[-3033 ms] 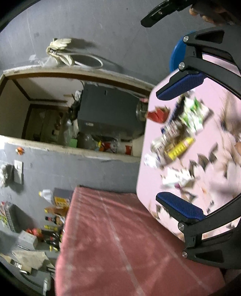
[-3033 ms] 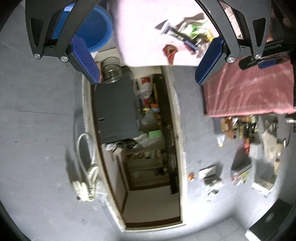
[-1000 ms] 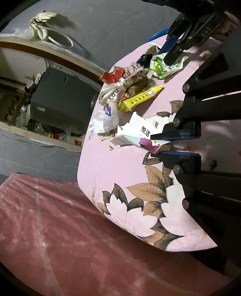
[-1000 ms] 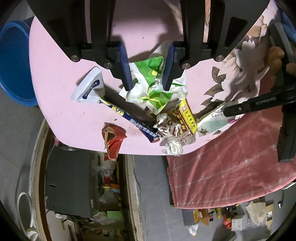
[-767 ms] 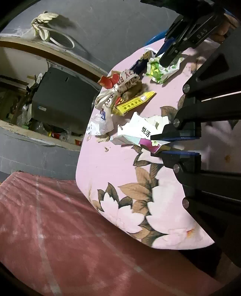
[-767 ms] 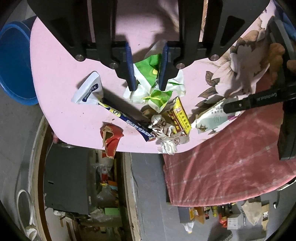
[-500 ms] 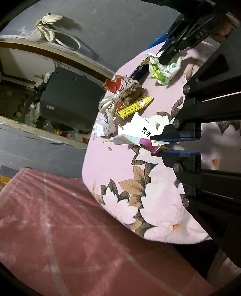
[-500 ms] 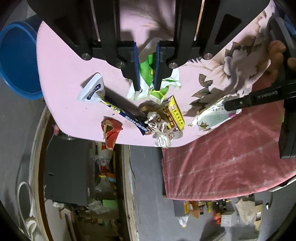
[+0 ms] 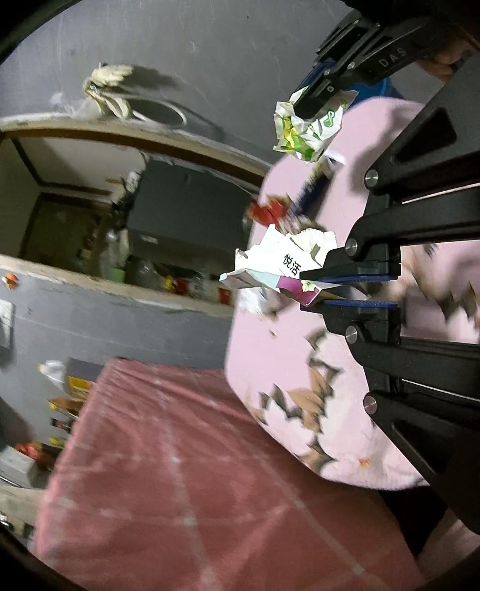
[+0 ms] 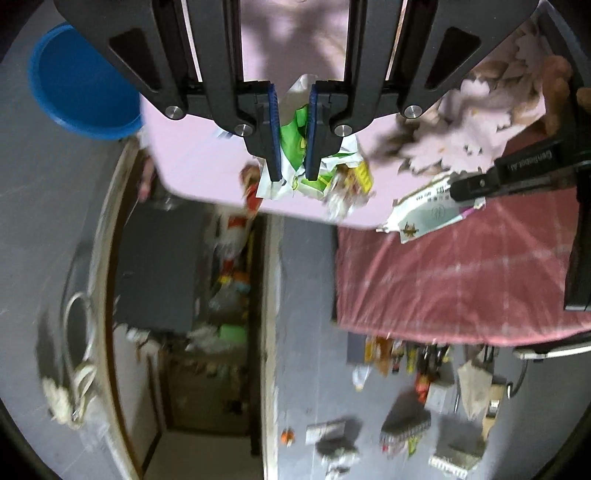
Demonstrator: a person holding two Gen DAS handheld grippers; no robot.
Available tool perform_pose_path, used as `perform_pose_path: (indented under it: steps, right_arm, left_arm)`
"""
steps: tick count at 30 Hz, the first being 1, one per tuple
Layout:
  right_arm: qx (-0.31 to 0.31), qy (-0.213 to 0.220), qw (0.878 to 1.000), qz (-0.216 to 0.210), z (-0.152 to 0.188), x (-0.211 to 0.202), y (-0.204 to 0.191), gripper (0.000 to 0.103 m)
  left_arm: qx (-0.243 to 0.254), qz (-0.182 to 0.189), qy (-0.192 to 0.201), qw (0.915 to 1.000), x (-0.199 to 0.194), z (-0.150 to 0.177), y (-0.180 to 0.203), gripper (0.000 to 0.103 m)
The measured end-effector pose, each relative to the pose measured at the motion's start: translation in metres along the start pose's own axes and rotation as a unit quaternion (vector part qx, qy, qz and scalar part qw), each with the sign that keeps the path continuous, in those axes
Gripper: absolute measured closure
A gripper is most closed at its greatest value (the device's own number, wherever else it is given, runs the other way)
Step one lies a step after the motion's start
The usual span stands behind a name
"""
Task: Collect trash
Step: 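Carry both items over the blue bucket and open both grippers to drop them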
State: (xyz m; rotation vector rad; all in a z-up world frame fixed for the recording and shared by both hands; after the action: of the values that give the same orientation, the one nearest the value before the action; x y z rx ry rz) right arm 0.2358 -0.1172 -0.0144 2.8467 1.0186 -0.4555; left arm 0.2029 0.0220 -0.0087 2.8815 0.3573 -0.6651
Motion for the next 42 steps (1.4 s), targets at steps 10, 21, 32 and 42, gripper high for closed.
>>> perform_pose_path:
  steps: [10, 21, 32, 42]
  right_arm:
    - [-0.013, 0.086, 0.992, 0.092, -0.038, -0.052, 0.051, 0.093]
    - [-0.011, 0.133, 0.97, 0.201, -0.05, -0.111, 0.13, 0.093]
    - [0.058, 0.104, 0.96, 0.255, -0.015, -0.139, 0.212, 0.093]
    - [0.105, 0.057, 0.959, 0.258, 0.018, -0.132, 0.249, 0.09]
  left_arm:
    - [0.014, 0.068, 0.08, 0.9944, -0.011, -0.036, 0.084, 0.098]
    - [0.015, 0.13, 0.117, 0.9845, 0.001, -0.052, 0.196, 0.098]
    - [0.066, 0.17, 0.071, 0.9806, 0.031, -0.021, 0.288, 0.098]
    - [0.093, 0.184, -0.033, 0.978, 0.073, 0.018, 0.328, 0.096]
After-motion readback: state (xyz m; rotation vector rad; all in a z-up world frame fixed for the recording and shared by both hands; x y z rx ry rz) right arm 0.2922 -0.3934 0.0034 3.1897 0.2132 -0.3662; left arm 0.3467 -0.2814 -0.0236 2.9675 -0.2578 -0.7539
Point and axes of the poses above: each gripper's, at about its wrist camera, not at the fingertips, and x roughly the way its jaws point, y to its right, z to its underside, the point moved 9 cm from there along x, roughly the way its jaws point, and after that the axes turned 12 degrees about -z, right-handed, at the moved point
